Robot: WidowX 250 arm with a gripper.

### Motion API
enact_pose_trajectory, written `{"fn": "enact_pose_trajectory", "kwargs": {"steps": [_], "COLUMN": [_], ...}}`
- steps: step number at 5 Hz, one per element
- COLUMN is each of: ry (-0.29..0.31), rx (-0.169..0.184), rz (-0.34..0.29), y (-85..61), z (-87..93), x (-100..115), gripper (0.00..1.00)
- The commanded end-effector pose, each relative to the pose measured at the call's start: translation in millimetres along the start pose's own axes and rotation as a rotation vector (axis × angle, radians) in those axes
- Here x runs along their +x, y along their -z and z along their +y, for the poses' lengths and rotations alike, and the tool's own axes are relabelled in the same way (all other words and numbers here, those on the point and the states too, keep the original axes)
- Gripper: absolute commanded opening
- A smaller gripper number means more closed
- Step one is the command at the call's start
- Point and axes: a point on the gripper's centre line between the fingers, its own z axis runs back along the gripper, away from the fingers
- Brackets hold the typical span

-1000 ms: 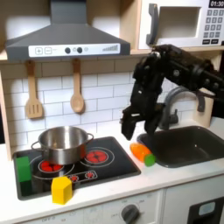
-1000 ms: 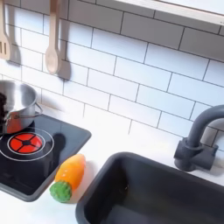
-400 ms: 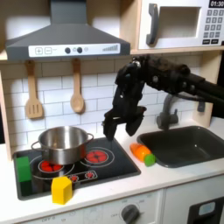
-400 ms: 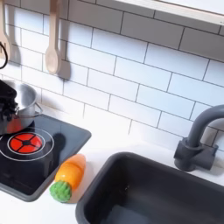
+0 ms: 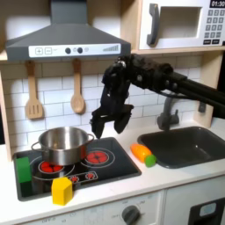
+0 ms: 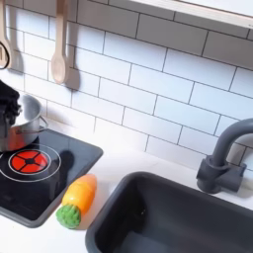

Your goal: Slide pot right

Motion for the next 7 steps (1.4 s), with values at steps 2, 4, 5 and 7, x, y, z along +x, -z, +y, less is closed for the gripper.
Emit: {"fn": "enact_pose_trajectory", "kwargs": {"steps": [2,4,5,7], "ry": [-0.008,-0.020,-0.029,-0.028], "rx": [-0.009,0.002,0.005,0.020], "rz": [-0.008,-0.017,-0.030,-0.013], "y": [13.5,23.8,26.1,42.7], "z": [5.2,8.7,12.6,15.3], "x": [28,42,51,62], "gripper": [1.00,1.00,1.00,1.00]}}
